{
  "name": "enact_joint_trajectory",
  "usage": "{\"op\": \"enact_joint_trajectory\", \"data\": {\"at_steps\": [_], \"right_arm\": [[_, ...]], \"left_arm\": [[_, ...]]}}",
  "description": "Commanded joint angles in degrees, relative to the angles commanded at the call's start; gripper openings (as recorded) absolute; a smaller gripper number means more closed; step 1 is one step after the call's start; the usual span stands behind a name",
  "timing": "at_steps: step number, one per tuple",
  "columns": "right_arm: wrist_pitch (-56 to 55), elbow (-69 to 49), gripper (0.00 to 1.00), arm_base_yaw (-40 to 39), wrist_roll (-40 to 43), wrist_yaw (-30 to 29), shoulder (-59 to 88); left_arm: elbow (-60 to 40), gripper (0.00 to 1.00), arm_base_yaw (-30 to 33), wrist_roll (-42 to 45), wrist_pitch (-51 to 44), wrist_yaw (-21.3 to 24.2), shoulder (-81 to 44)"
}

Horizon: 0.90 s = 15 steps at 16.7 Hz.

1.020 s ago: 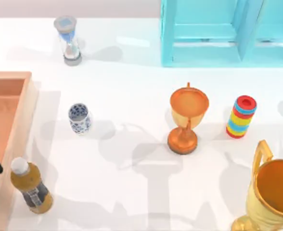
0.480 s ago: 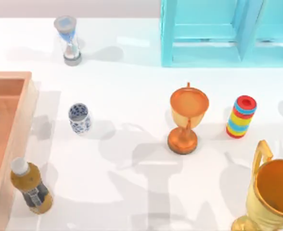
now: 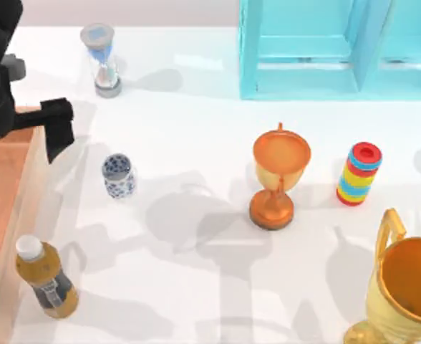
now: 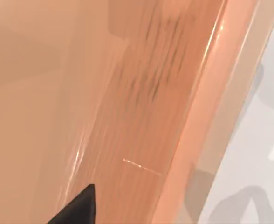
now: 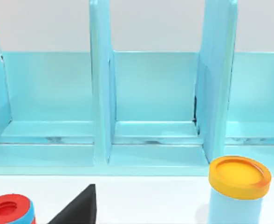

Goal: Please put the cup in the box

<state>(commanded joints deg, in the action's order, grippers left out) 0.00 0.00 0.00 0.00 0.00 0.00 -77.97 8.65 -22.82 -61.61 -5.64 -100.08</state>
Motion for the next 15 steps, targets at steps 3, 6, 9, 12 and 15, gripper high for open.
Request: {"op": "enact_joint_trajectory", "data": {"at_steps": [3,6,9,12,15], "right_arm": [[0.00,0.00,1.00,0.00,0.00,0.00,0.00],[0.00,0.00,1.00,0.00,0.00,0.00,0.00],[0.00,0.00,1.00,0.00,0.00,0.00,0.00],[0.00,0.00,1.00,0.00,0.00,0.00,0.00],[0.00,0.00,1.00,0.00,0.00,0.00,0.00]], "left_arm": [[-12.39,1.00,4.64,-0.61,-7.84,1.38,-10.26],[-22.91,1.00,9.34,-0.41,-13.36,3.22,-16.55],[-30.93,1.00,13.10,0.19,-16.69,4.89,-20.77],[-34.46,1.00,15.04,0.67,-18.06,5.77,-22.71],[-34.59,1.00,15.12,0.69,-18.12,5.81,-22.79]]}}
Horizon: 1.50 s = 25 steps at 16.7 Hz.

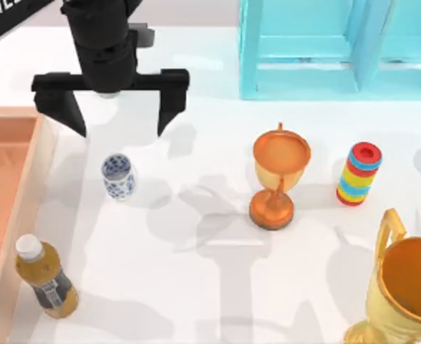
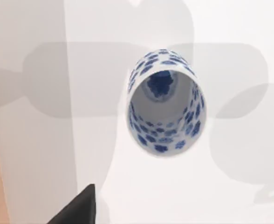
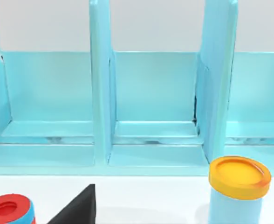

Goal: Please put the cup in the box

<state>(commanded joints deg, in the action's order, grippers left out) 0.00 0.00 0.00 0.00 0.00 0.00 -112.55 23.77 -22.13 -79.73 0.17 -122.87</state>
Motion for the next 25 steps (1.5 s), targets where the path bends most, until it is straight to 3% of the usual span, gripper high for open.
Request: {"op": "enact_joint_trajectory", "data": {"at_steps": [5,12,17,25], "right_arm": [[0.00,0.00,1.00,0.00,0.00,0.00,0.00],[0.00,0.00,1.00,0.00,0.00,0.00,0.00],[0.00,0.00,1.00,0.00,0.00,0.00,0.00],[0.00,0.00,1.00,0.00,0.00,0.00,0.00]], "left_arm": [[2.32,1.00,-0.13,0.12,2.38,0.00,-0.21],[16.62,1.00,-0.15,0.18,19.54,0.02,-2.69],[18.10,1.00,-0.14,0.19,21.13,0.03,-3.03],[18.10,0.40,-0.14,0.19,21.13,0.03,-3.03]]}}
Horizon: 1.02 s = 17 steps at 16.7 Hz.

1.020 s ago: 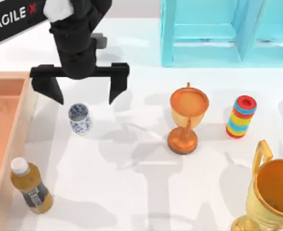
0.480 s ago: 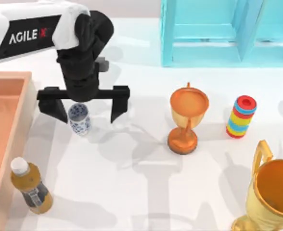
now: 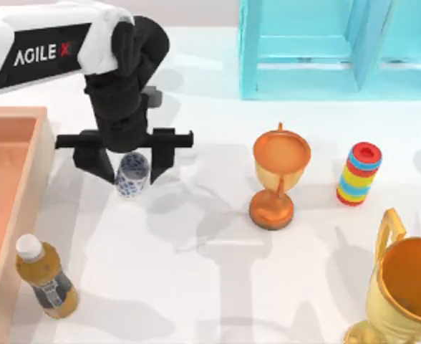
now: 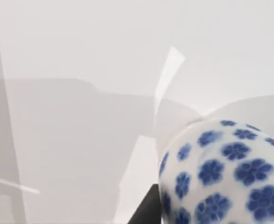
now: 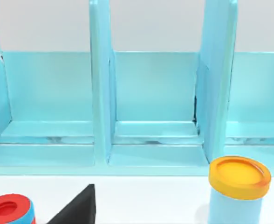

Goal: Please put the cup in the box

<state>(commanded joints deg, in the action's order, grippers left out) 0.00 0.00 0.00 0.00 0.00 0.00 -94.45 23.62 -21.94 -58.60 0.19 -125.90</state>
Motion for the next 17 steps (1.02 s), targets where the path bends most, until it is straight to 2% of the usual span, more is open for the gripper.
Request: {"op": "enact_joint_trajectory", "data": {"at_steps": [5,17], "right_arm": [[0.00,0.00,1.00,0.00,0.00,0.00,0.00],[0.00,0.00,1.00,0.00,0.00,0.00,0.00]], "left_arm": [[0.00,0.02,0.00,0.00,0.00,0.00,0.00],[-0.43,0.00,-1.00,2.16,-0.29,0.80,1.38]]}}
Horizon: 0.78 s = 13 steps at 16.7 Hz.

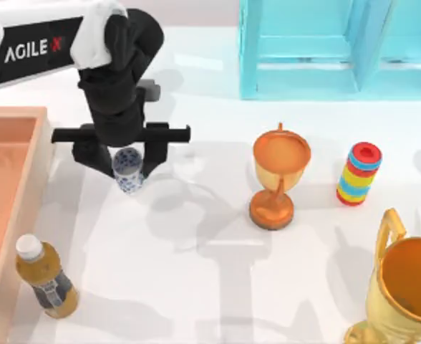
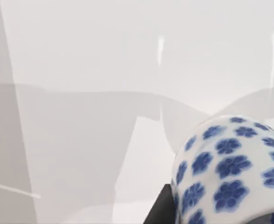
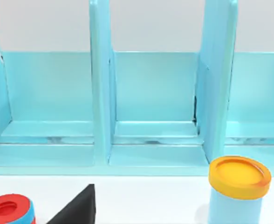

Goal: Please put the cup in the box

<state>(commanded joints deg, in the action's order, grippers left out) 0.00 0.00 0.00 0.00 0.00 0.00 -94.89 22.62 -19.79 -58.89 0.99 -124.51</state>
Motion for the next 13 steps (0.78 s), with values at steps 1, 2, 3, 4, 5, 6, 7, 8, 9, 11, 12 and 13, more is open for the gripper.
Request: {"op": "enact_joint_trajectory", "data": {"at_steps": [1,2,3,4,5,6,7,8,9,11,12,13], "right_arm": [[0.00,0.00,1.00,0.00,0.00,0.00,0.00],[0.00,0.00,1.00,0.00,0.00,0.00,0.00],[0.00,0.00,1.00,0.00,0.00,0.00,0.00],[0.00,0.00,1.00,0.00,0.00,0.00,0.00],[0.00,0.00,1.00,0.00,0.00,0.00,0.00],[0.00,0.00,1.00,0.00,0.00,0.00,0.00],[0.00,0.00,1.00,0.00,0.00,0.00,0.00],[0.00,0.00,1.00,0.00,0.00,0.00,0.00],[0.00,0.00,1.00,0.00,0.00,0.00,0.00],[0.00,0.00,1.00,0.00,0.00,0.00,0.00],[0.00,0.00,1.00,0.00,0.00,0.00,0.00],[0.00,0.00,1.00,0.00,0.00,0.00,0.00]], "left_arm": [[-0.31,0.00,-0.70,1.86,-0.31,0.56,1.09],[-0.64,0.00,-1.73,4.36,-0.82,1.16,2.45],[-0.92,0.00,-3.17,7.30,-1.53,1.74,4.02],[-1.13,0.00,-5.17,10.50,-2.51,2.25,5.79],[-1.27,0.00,-7.71,13.86,-3.76,2.66,7.69],[-1.33,0.00,-10.84,17.27,-5.34,2.92,9.67],[-1.29,0.00,-14.42,20.63,-7.16,3.00,11.59],[-1.07,0.00,-18.31,23.85,-9.21,2.86,13.30],[-0.72,0.00,-22.31,26.81,-11.38,2.54,14.79],[0.04,0.00,-29.76,31.49,-15.66,1.53,17.55],[0.34,0.00,-32.74,33.33,-17.60,0.96,18.86],[0.60,0.00,-35.13,34.84,-19.30,0.41,20.07]]}}
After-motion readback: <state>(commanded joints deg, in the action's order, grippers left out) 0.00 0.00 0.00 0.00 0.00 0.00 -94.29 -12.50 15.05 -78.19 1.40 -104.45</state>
